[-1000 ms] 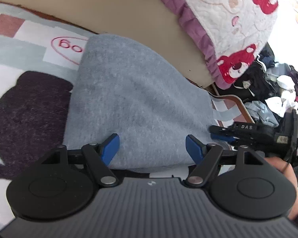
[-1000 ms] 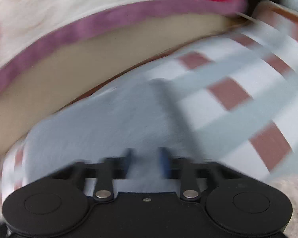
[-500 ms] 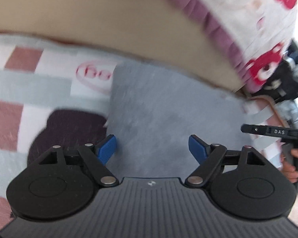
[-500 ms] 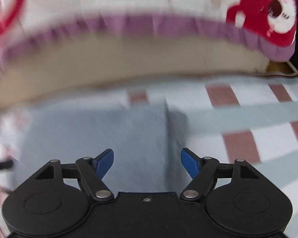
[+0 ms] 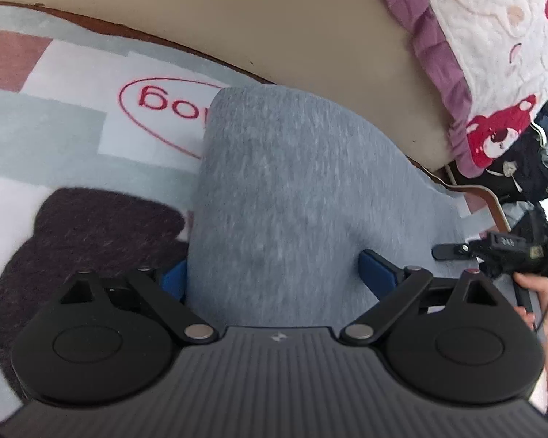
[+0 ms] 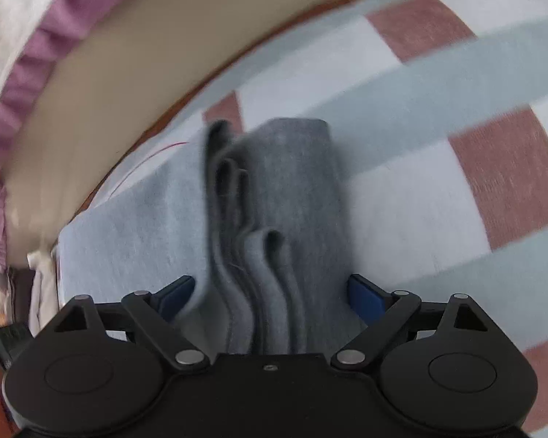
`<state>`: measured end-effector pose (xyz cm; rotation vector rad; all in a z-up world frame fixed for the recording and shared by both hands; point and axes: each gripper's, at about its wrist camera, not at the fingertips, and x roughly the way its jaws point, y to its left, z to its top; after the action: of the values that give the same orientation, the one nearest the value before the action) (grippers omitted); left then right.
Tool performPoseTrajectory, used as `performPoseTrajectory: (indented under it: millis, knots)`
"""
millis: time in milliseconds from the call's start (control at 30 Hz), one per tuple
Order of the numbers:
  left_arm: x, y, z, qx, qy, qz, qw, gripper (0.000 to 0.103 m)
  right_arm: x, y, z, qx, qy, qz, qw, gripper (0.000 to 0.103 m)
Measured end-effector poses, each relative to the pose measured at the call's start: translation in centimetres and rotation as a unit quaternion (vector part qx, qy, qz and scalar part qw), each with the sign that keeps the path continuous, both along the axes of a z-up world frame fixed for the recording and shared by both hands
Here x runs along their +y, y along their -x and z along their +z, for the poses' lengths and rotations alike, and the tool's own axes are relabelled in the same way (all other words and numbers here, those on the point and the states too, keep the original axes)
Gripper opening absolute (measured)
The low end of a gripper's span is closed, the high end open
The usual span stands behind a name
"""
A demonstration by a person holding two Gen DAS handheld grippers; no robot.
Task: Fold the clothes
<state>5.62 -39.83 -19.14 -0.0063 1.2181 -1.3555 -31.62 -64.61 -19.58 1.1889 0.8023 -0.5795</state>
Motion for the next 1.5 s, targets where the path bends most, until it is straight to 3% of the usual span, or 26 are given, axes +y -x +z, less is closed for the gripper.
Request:
performPoseTrajectory:
  millis: [167,233,300,400,467,500,600,700,833,933,1033,1067,1133,1167,1267,1367,1433,1500]
  knots:
    - [-0.8,1.2,-0.2,-0.031,0.011,-0.002,0.9995,0.102,-0.5,0.1,-0.5,-0.03,0.002,-0.017,0.999,0.092]
    - [-1.2,1.6,0.3,-0.047,-0.003,-0.005,0.9989,0.098,0.1,-0.2,0.1,-0.031,0.031,-0.012,0.999,0.069]
    - [-1.1,2.1,1.1,-0.07,-0.005,-0.011,0.9975,0.071,1.1,-1.4,1.6,-0.035,0.082,0.022,0.996,0.051]
    - [0.2,2.8,3.0,-0.092,0.022,-0.027,0.9952,0.038,3.6,-2.9,4.7,-0.069,0.185,0.083,0.977,0.047]
    - [1.9,3.0,4.6,-0.085,0.051,-0.031,0.9946,0.032,5.7,-3.9,6.8,-0.101,0.229,0.113,0.961,0.046]
    - [2.8,3.2,5.5,-0.081,0.06,-0.034,0.9944,0.031,6.5,-4.6,7.7,-0.105,0.242,0.125,0.956,0.046]
    - [6.2,4.7,8.5,-0.138,0.065,-0.033,0.9877,0.031,9.0,-7.6,10.5,-0.105,0.278,0.169,0.94,0.044]
    - [11.1,3.1,10.2,-0.125,0.075,0.013,0.9893,0.031,10.7,-11.4,11.9,-0.13,0.268,0.205,0.932,0.043]
    - [16.2,-1.8,9.1,-0.1,0.02,0.085,0.9911,0.032,12.7,-18.2,12.0,-0.141,0.247,0.273,0.919,0.043]
    - [18.7,-4.7,5.1,-0.072,-0.025,0.151,0.9857,0.032,14.8,-24.4,9.7,-0.094,0.256,0.362,0.892,0.044]
    - [19.3,-6.1,2.9,-0.038,-0.047,0.18,0.9818,0.038,16.1,-29.2,6.6,0.024,0.311,0.406,0.859,0.056]
    - [19.3,-6.4,2.8,-0.023,-0.046,0.184,0.9815,0.04,15.6,-29.8,6.0,0.039,0.307,0.404,0.861,0.056]
    - [18.7,-6.5,3.3,-0.025,-0.048,0.18,0.9822,0.045,13.7,-29.7,5.2,0.035,0.269,0.366,0.89,0.053]
    - [18.4,-6.5,3.5,-0.033,-0.052,0.178,0.982,0.049,13.2,-29.4,5.1,0.038,0.263,0.353,0.897,0.053]
    - [18.2,-6.6,2.7,-0.023,-0.077,0.198,0.9768,0.056,13.6,-27.3,6.3,0.044,0.3,0.295,0.906,0.055]
    - [18.2,-6.6,2.7,-0.025,-0.085,0.198,0.9762,0.056,14.4,-24.5,9.2,0.077,0.34,0.174,0.921,0.063]
    - [18.2,-6.7,2.7,-0.027,-0.087,0.198,0.976,0.058,15.0,-21.9,10.9,0.086,0.331,0.091,0.935,0.063]
    - [18.3,-6.9,2.4,-0.016,-0.085,0.199,0.9763,0.059,16.1,-19.0,11.2,0.026,0.266,0.045,0.963,0.071]
